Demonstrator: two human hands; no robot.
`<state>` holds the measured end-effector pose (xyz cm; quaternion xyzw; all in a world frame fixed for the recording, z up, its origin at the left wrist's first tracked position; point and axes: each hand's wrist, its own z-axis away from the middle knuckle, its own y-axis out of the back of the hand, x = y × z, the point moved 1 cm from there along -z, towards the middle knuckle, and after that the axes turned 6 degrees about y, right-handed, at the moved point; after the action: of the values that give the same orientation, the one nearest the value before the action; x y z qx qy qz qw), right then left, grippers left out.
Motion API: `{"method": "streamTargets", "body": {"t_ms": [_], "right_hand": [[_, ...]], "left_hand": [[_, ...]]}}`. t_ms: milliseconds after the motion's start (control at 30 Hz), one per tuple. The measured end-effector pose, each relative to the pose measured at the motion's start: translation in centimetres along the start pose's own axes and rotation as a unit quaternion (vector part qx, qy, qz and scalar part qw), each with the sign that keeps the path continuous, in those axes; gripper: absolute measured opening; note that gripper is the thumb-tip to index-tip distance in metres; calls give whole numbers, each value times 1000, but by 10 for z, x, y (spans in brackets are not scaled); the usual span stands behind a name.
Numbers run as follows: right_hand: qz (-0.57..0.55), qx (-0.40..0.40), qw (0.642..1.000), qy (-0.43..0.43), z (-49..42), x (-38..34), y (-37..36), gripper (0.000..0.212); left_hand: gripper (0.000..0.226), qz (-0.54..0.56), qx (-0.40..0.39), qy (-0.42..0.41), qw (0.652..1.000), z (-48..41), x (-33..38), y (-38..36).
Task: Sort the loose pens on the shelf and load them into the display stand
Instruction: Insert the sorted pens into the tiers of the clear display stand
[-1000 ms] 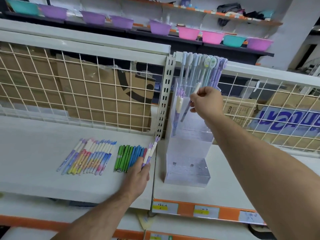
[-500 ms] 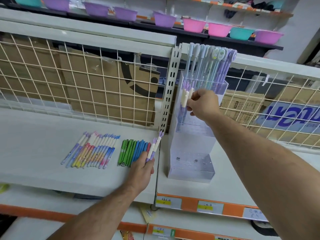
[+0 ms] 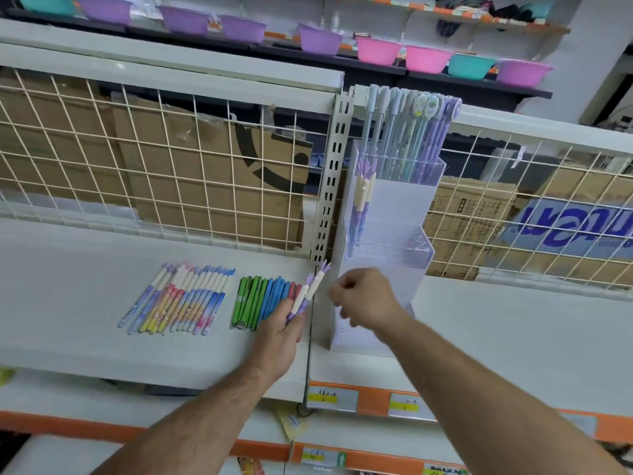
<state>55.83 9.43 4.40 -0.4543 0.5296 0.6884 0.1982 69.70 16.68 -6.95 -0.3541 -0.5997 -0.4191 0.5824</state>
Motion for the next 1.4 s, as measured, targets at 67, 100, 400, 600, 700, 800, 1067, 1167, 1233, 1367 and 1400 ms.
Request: {"method": "streamTargets", "body": {"t_ms": [67,100,400,600,700,800,1067,1167,1233,1367,1400], "right_hand": [[-18,-27,999,3,1,5,-18,11],[-37,-31,999,4,-1,6,-24,10],[-87,53,993,58,-7,-13,-1,12],[-61,204,970,114,-26,-47,70,15],[-63,240,961,124,-34,-61,92,11],[-50,246,958,135,-41,-68,97,9],[28,206,972,111,-54,-62,83,9],[55,189,975,104,-57,-56,78,10],[69,191,973,105,-59,-56,76,9],[84,188,974,93,-60,-53,76,12],[85,192,974,87,-59,-50,75,13]], "left_hand": [[27,16,-5,2,1000,0,0,0],[20,21,-8,5,1000,0,0,0],[19,62,-17,36,997,0,0,3],[21,56,-2,47,997,-4,-6,5],[28,41,-3,40,998,-3,-6,4],[23,35,-14,35,999,-3,-5,3],[32,1,0,19,1000,-4,-9,3],[40,9,5,35,999,-4,-8,4],[32,28,4,38,999,-3,-6,4],[23,35,-4,21,999,-1,-1,3],[23,18,-1,12,1000,0,-1,3]]}}
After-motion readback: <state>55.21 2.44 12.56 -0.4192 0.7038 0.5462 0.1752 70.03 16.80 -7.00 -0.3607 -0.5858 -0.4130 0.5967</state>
